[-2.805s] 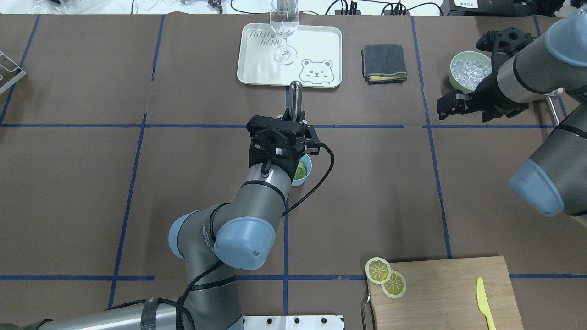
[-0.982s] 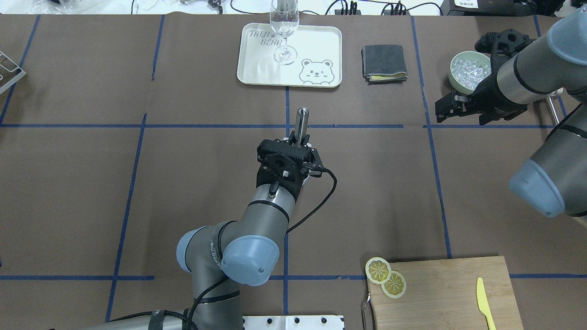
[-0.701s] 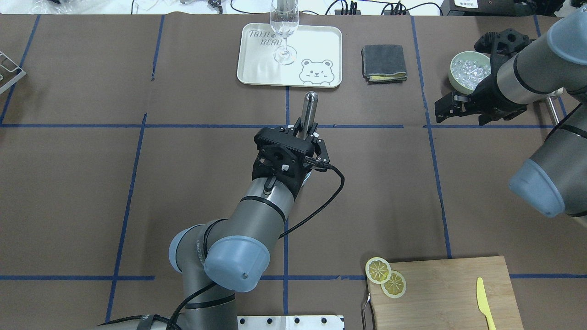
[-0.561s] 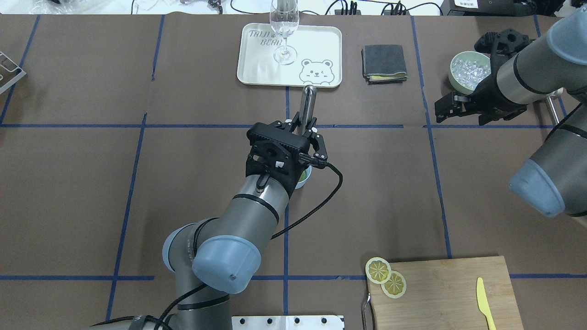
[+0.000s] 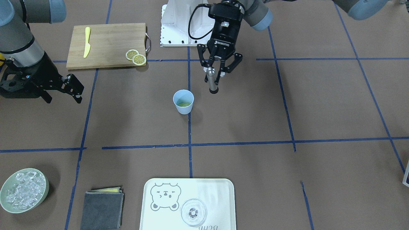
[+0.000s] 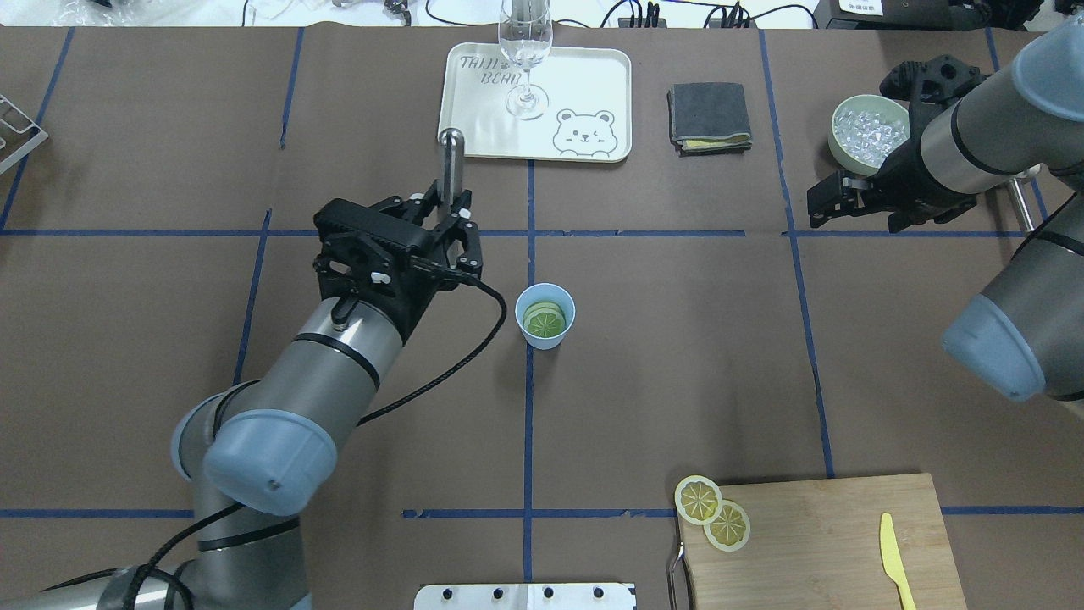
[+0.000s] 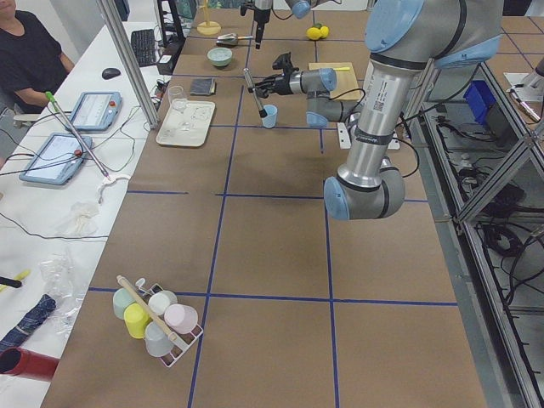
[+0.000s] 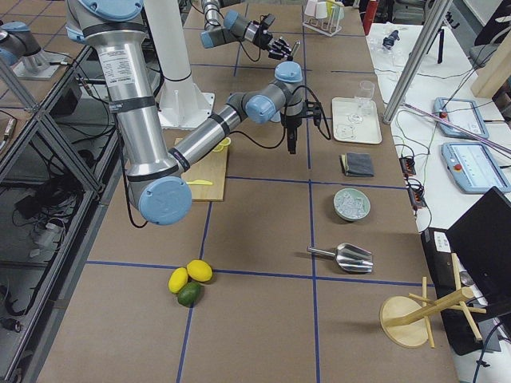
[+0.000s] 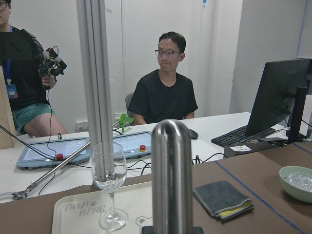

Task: Squeeze lemon into cup
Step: 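Lift the steel rod out of the cup and carry it back with the left gripper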

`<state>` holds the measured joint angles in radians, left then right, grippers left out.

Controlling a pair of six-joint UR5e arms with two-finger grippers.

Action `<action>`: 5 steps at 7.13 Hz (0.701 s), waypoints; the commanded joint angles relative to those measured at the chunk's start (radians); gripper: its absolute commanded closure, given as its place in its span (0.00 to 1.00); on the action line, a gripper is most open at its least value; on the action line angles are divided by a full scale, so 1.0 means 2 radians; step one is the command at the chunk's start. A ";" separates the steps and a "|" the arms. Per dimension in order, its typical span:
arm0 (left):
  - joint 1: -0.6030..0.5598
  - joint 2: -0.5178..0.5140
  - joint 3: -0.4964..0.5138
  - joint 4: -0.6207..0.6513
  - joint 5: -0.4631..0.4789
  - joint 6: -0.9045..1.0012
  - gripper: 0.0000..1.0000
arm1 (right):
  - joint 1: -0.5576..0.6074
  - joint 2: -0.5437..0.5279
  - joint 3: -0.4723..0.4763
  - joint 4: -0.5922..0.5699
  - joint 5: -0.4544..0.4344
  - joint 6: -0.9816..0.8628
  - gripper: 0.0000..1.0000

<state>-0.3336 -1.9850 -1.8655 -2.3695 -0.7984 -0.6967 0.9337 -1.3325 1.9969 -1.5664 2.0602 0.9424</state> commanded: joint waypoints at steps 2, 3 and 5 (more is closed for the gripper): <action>-0.140 0.129 -0.009 0.001 -0.226 0.004 1.00 | 0.000 -0.003 -0.001 0.000 -0.002 -0.002 0.00; -0.189 0.158 -0.007 0.002 -0.302 0.003 1.00 | 0.000 -0.004 -0.001 0.000 -0.002 -0.005 0.00; -0.271 0.217 0.010 0.006 -0.514 0.002 1.00 | 0.001 -0.004 -0.001 0.000 -0.002 -0.012 0.00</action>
<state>-0.7759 -1.6279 -1.8623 -2.3622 -1.5832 -0.6908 0.9347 -1.3403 1.9950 -1.5662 2.0561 0.9253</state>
